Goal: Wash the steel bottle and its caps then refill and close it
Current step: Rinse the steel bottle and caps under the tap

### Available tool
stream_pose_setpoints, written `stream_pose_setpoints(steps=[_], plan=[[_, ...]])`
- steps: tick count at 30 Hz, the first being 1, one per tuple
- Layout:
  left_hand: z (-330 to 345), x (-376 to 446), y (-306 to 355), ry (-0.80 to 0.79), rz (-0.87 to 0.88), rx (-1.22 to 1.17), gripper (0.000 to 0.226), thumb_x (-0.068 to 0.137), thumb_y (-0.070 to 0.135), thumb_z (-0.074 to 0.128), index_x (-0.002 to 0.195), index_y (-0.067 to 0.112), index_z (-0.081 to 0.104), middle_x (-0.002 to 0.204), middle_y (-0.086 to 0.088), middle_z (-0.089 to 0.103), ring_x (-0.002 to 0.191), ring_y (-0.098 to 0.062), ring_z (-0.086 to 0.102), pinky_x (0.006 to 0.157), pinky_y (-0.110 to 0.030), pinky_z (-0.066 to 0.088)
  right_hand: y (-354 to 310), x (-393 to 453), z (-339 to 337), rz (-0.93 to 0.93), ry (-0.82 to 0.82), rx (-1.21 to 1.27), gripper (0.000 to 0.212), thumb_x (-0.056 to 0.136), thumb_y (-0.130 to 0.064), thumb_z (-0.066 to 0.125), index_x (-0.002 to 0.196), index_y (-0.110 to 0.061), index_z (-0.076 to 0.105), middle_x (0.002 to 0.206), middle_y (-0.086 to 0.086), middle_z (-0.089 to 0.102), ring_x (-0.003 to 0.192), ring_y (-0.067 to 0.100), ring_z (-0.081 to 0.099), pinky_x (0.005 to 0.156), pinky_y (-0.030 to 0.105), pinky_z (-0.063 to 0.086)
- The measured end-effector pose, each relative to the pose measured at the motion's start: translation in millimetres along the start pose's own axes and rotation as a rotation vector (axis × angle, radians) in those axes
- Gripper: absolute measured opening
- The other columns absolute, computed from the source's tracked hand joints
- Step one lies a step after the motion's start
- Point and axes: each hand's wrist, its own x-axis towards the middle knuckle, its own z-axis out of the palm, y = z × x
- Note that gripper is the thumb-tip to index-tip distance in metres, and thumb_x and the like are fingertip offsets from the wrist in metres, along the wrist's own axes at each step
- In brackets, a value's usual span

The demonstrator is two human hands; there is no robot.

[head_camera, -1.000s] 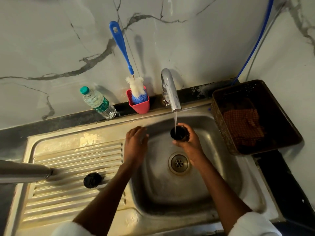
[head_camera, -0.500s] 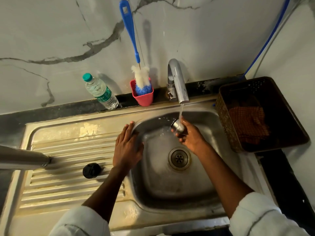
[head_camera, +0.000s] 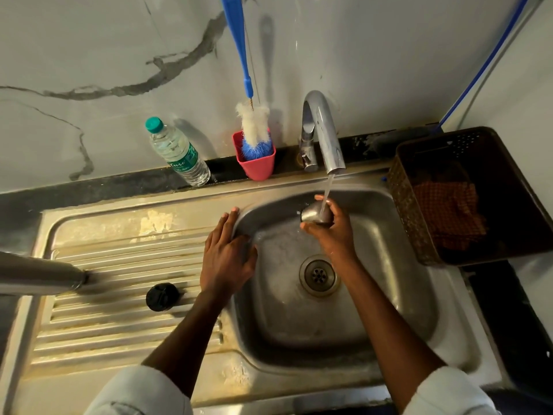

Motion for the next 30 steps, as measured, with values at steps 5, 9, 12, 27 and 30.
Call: stream_pose_setpoints(steps=[5,9,12,27,30], plan=[[0,0,0,-0.008,-0.011,-0.012,0.058,0.095,0.063,0.039,0.121,0.027,0.076,0.177,0.001,0.013,0.163,-0.027,0.012,0.128,-0.055,0.023,9,-8,-15,-0.125,0.005,-0.401,0.073,0.067,-0.007,0.087,0.13,-0.036,0.064,0.124,-0.01,0.05,0.104,0.012,0.061,0.072,-0.003,0.04],[1,0,-1,0.003,-0.007,-0.017,0.055,0.094,0.061,0.041,0.113,0.026,0.078,0.176,0.001,0.014,0.162,-0.028,0.014,0.128,-0.054,0.023,-1,5,-3,0.061,-0.056,0.127,0.074,0.076,0.005,0.08,0.138,-0.032,0.06,0.134,0.004,0.059,0.107,0.016,0.064,0.073,0.012,0.052],[1,0,-1,0.0,-0.007,-0.026,0.052,0.094,0.06,0.043,0.111,0.026,0.078,0.177,0.001,0.013,0.162,-0.027,0.013,0.128,-0.053,0.022,-6,-5,-3,0.402,-0.2,0.821,0.038,0.097,-0.017,0.065,0.134,-0.02,0.061,0.132,0.022,0.061,0.086,0.02,0.067,0.057,0.025,0.048],[0,-1,0,-0.001,-0.007,-0.037,0.039,0.094,0.051,0.059,0.111,0.025,0.08,0.176,0.0,0.016,0.162,-0.027,0.016,0.128,-0.051,0.023,-9,-14,5,0.789,-0.119,1.388,0.071,0.099,-0.044,0.059,0.147,0.006,0.046,0.113,0.03,0.06,0.081,0.03,0.063,0.057,0.029,0.056],[3,-3,-2,0.005,-0.011,-0.031,0.033,0.094,0.047,0.066,0.114,0.024,0.08,0.176,0.0,0.016,0.162,-0.027,0.016,0.128,-0.049,0.021,-11,-10,7,0.785,-0.129,1.332,0.07,0.098,-0.046,0.061,0.145,0.004,0.048,0.115,0.029,0.061,0.08,0.031,0.066,0.06,0.03,0.056]])
